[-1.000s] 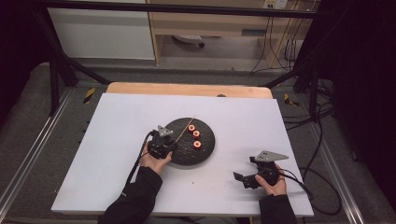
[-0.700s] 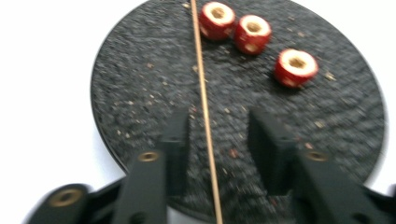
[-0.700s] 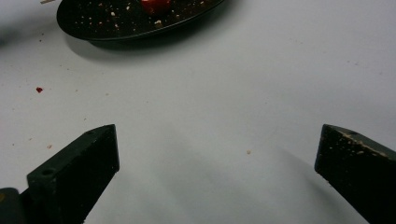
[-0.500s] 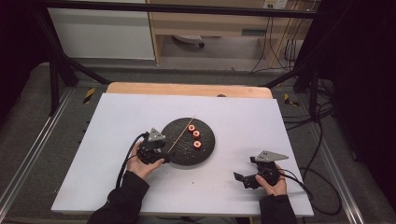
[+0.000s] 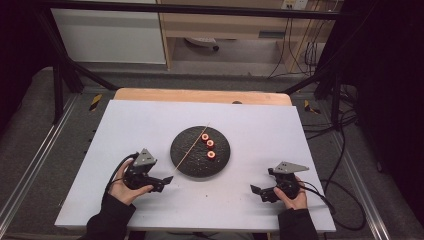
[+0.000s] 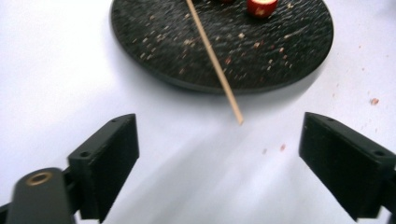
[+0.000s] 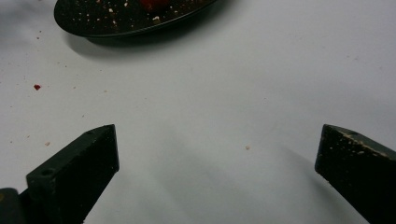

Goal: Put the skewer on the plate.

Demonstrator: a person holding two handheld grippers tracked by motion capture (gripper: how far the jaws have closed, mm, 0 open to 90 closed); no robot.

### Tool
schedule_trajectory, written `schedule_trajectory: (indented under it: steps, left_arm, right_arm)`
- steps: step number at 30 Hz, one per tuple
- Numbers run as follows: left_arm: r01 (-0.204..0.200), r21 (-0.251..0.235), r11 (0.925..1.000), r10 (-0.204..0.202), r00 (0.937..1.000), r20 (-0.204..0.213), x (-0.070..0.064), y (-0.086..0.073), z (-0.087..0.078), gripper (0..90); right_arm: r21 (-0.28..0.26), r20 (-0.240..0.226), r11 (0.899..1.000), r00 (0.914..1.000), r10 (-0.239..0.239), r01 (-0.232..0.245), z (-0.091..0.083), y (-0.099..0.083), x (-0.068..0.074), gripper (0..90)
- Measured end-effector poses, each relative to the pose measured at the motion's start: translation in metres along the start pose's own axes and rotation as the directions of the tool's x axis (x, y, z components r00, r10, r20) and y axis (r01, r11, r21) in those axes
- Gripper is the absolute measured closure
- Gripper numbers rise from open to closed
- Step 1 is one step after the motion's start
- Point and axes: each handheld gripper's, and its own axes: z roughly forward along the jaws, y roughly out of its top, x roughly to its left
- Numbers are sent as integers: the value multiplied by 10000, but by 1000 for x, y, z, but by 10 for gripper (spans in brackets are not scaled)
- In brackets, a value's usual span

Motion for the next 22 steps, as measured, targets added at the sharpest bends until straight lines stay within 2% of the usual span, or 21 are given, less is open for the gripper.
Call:
schedule_trajectory:
  steps: [5, 12, 16, 22]
  left_arm:
    - [116, -166, 9998, -118, 9998, -128, 5, -20, -9, 53]
    - [315, -206, 9993, -320, 9992, -238, 11, -42, -16, 31]
    - [426, -253, 9988, -433, 9987, -272, 15, -49, -19, 31]
    - [501, -276, 9984, -508, 9983, -284, 18, -50, -19, 32]
  right_arm:
    - [40, -26, 10000, 10000, 5, -5, 0, 0, 0, 8]
    - [89, -38, 10000, 10000, 17, -16, 0, 0, 0, 7]
    - [98, -44, 10000, 10000, 0, 0, 0, 0, 0, 7]
    - [145, -94, 9999, 10000, 20, -18, 1, 0, 0, 7]
